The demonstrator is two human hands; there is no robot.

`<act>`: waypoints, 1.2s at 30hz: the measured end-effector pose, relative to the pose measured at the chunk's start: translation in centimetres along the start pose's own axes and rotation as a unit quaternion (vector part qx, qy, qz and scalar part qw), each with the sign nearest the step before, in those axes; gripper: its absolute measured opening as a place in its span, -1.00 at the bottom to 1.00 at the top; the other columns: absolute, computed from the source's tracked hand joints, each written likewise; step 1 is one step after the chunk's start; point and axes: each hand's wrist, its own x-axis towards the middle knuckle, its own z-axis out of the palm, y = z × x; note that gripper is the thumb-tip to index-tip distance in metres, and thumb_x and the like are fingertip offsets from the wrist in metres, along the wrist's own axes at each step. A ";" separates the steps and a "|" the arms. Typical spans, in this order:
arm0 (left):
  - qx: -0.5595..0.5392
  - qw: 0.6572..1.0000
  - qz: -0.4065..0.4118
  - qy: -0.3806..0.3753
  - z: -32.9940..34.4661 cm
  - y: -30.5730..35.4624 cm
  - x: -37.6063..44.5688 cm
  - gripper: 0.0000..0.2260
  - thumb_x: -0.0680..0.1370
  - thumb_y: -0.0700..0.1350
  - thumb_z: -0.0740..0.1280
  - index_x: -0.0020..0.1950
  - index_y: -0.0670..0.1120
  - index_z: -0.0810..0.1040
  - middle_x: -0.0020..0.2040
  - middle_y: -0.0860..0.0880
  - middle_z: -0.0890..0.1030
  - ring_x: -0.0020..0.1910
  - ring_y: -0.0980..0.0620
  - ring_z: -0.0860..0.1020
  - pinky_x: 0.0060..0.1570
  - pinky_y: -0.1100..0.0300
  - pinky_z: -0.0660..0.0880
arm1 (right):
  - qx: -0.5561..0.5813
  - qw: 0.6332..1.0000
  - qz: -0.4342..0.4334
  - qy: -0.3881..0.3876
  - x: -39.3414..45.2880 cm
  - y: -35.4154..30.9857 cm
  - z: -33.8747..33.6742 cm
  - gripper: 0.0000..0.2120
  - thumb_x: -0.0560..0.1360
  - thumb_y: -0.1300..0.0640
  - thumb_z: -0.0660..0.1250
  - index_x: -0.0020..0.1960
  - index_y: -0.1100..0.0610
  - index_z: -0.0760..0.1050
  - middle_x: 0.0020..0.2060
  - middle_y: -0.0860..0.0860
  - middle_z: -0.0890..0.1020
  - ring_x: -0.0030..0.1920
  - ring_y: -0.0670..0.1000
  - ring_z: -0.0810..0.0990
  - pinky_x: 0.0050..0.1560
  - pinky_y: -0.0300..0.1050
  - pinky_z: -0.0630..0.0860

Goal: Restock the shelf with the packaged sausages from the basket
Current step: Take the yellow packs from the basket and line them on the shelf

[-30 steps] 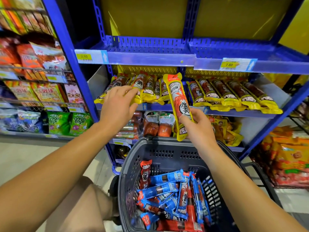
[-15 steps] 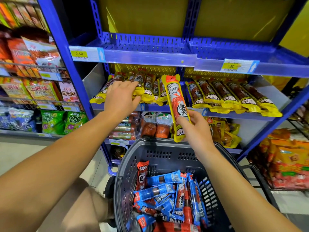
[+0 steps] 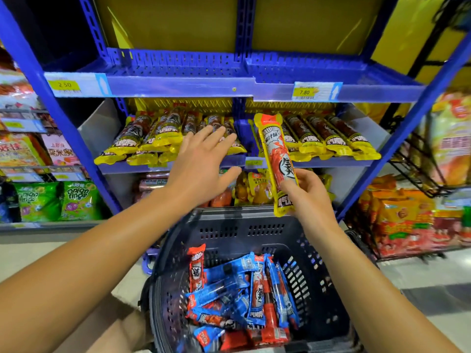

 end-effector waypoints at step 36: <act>0.007 0.999 0.017 -0.044 4.0 5.8 4.6 -0.37 0.57 0.28 0.08 0.57 0.06 0.09 0.59 -0.02 0.11 0.57 -0.09 -0.02 0.50 -0.14 -0.07 | -0.569 0.751 -0.307 0.134 6.7 1.2 -9.3 -0.32 0.50 -0.21 0.11 0.49 0.16 0.34 0.44 0.08 0.43 0.47 0.27 0.27 0.45 0.26 0.20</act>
